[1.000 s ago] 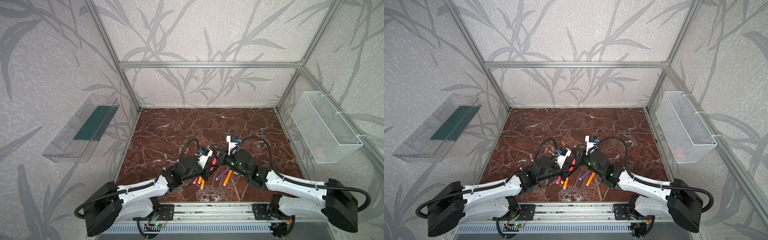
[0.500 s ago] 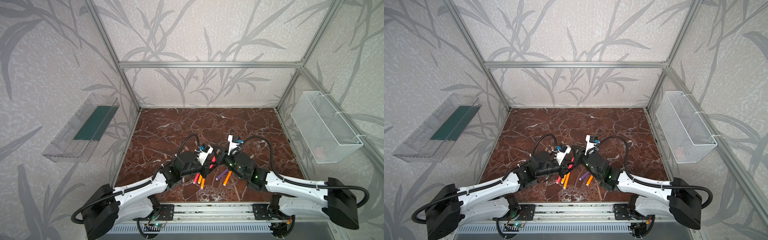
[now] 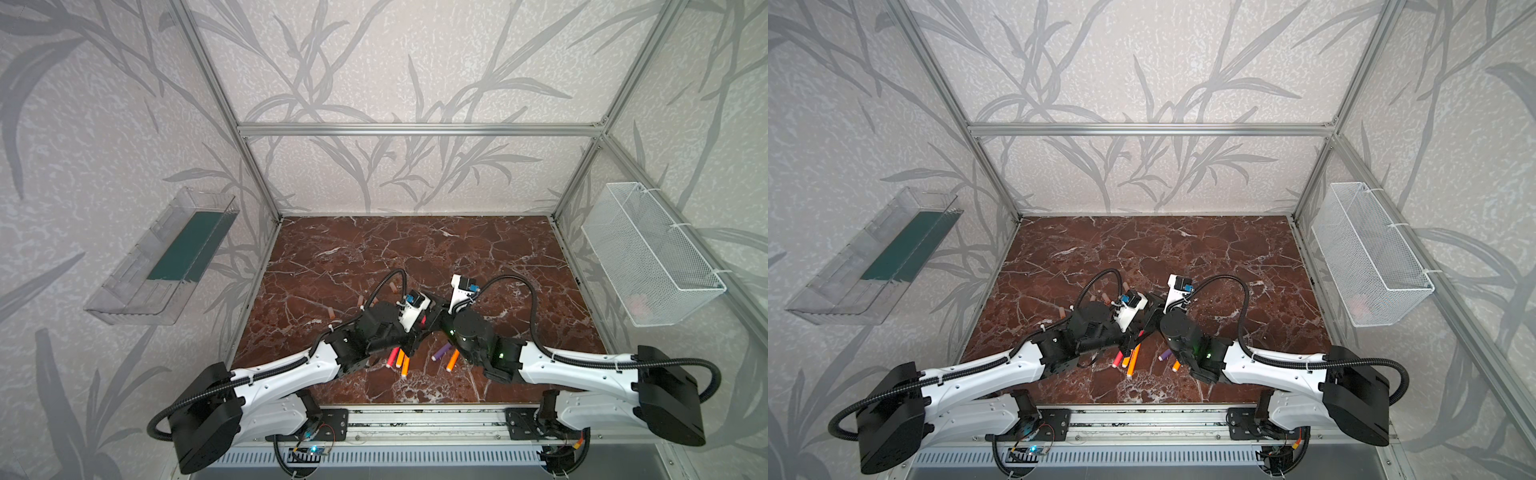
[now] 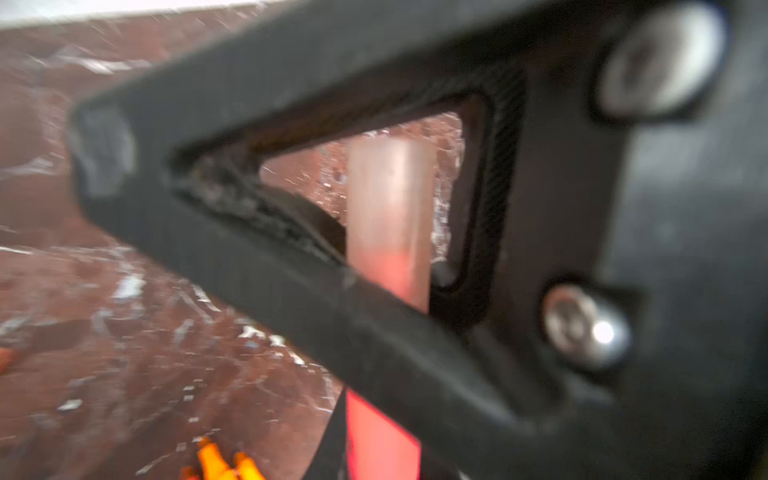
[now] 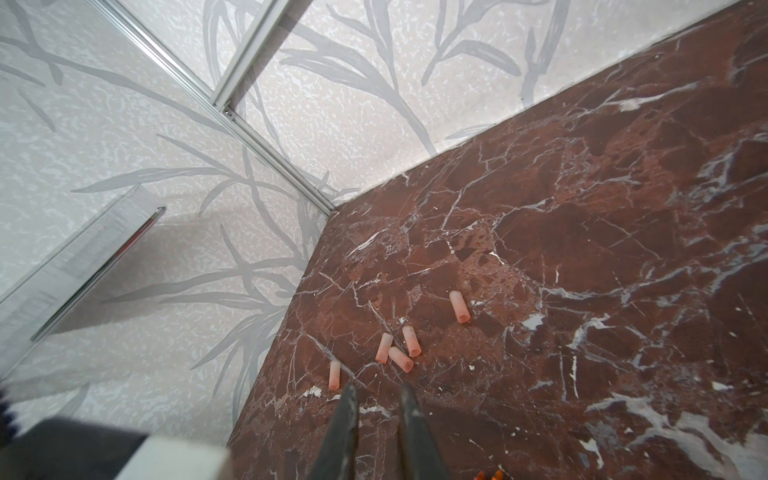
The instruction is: Insert the pens into the pen caps
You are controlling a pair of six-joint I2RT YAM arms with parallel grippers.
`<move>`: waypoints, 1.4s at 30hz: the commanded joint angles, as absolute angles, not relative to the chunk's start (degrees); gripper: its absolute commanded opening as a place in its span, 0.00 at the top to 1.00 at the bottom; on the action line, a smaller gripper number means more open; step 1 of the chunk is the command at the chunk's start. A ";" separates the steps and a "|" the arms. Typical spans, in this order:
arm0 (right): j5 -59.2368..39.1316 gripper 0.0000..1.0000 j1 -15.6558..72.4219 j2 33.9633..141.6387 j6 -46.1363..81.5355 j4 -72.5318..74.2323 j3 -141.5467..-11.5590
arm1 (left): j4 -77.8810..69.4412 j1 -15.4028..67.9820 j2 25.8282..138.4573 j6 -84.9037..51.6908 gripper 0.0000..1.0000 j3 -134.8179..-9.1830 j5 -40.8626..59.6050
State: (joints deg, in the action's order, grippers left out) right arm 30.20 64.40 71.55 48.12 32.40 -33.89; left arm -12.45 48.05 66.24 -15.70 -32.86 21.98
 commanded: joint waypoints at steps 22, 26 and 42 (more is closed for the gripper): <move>20.42 1.00 78.91 75.81 52.88 24.64 -37.08 | -23.64 40.15 67.54 -16.38 1.00 -37.35 8.70; 21.85 1.00 78.51 75.85 50.15 29.92 -35.69 | -27.17 40.19 67.46 -18.82 1.00 -35.50 14.33; 26.66 0.69 74.93 63.55 43.38 24.40 -34.02 | -27.17 42.09 64.08 -20.39 1.00 -32.20 20.67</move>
State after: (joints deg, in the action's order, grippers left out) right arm 34.57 72.18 65.41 43.90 27.24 -35.33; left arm -21.08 43.75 65.10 -17.67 -31.99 30.68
